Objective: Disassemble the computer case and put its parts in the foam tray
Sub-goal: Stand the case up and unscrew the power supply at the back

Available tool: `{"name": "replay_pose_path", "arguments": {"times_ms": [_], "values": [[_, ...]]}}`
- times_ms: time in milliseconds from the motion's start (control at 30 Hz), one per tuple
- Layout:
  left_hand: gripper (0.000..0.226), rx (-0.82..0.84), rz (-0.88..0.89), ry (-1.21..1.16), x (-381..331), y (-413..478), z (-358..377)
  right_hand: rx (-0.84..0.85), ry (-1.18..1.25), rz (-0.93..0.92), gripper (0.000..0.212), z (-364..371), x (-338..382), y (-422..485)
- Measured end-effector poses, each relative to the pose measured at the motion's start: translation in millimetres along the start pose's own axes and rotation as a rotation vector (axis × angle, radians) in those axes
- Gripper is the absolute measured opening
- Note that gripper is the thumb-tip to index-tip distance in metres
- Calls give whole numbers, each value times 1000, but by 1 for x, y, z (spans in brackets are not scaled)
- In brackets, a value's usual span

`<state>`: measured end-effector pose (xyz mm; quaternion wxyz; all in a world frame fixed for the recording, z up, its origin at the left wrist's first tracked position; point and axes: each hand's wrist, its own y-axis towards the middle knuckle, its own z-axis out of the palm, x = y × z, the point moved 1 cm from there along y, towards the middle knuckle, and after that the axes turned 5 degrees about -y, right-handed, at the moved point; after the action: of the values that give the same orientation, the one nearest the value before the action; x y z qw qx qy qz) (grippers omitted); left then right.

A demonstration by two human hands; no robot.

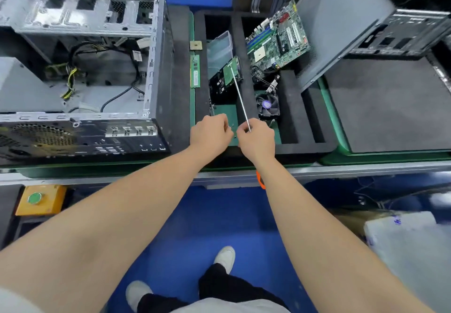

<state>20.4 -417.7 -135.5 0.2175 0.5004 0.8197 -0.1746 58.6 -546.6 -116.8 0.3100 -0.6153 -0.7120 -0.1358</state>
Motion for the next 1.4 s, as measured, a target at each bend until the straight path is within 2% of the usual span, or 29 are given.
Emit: {"name": "replay_pose_path", "arguments": {"times_ms": [167,333,400,500,567,633,767,900,1000,1200,1400], "values": [[9,15,12,183,5,3,5,34,-4,19,16,3,-4,8],[21,30,-15,244,3,3,6,57,-1,28,18,4,-7,6],[32,-32,-64,85,-5,1,4,76,94,51,28,4,-7,2],[39,-42,-139,-430,-29,3,-12,117,275,81,48,1,2,-4],[35,-53,-201,-695,-46,9,-29,147,430,74,42,-1,11,-11],[30,-58,-234,-820,-59,11,-49,191,602,37,35,-4,24,-21],[31,-28,-210,-917,-64,2,-89,272,740,-65,35,-10,57,-44],[30,1,-184,-1110,-60,-22,-127,236,807,-93,32,-12,93,-75],[32,-4,-140,-1166,-44,-40,-159,236,844,-119,32,-6,119,-102],[47,-68,-100,-1215,18,-79,-224,313,826,-148,36,25,178,-163],[28,-213,-117,-1280,106,-117,-280,432,773,-151,29,79,237,-224]]}}
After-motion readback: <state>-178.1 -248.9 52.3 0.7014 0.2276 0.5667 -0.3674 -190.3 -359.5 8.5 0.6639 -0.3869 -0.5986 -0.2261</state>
